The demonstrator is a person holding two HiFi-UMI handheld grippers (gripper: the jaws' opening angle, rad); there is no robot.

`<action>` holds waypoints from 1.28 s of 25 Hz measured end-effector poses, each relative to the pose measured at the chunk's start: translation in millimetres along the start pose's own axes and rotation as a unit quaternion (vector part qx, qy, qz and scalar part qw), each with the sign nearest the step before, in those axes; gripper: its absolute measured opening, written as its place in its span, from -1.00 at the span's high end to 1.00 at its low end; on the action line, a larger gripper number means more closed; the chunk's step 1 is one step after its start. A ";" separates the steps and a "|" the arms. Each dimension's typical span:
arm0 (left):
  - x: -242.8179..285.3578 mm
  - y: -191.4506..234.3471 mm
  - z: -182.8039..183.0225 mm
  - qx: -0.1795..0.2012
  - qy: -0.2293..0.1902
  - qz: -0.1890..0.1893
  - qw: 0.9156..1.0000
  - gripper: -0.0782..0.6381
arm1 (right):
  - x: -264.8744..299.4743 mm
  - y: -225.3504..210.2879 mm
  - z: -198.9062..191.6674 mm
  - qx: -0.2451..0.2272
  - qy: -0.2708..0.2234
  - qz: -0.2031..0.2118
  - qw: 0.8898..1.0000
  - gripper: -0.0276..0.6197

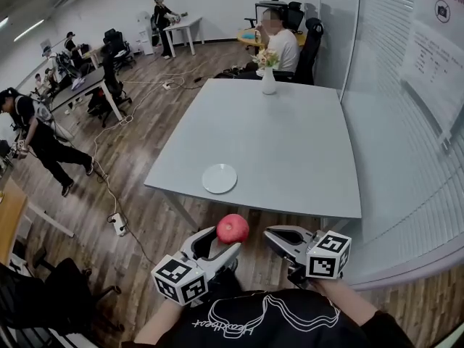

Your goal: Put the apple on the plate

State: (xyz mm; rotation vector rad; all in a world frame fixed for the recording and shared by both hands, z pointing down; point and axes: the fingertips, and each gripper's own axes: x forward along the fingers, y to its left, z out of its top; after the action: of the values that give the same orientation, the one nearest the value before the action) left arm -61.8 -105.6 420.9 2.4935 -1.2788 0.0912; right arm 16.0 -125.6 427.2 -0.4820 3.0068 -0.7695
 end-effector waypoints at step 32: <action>133.4 262.9 -19.7 0.041 0.056 0.023 0.997 -0.03 | 129.3 -173.7 24.5 0.071 0.005 -0.108 0.992 0.90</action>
State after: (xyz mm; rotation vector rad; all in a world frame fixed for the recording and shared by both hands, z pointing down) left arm -190.8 -344.7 537.0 2.4891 -1.3095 0.2965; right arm -54.3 -319.8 496.7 -0.8079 2.9142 -0.9909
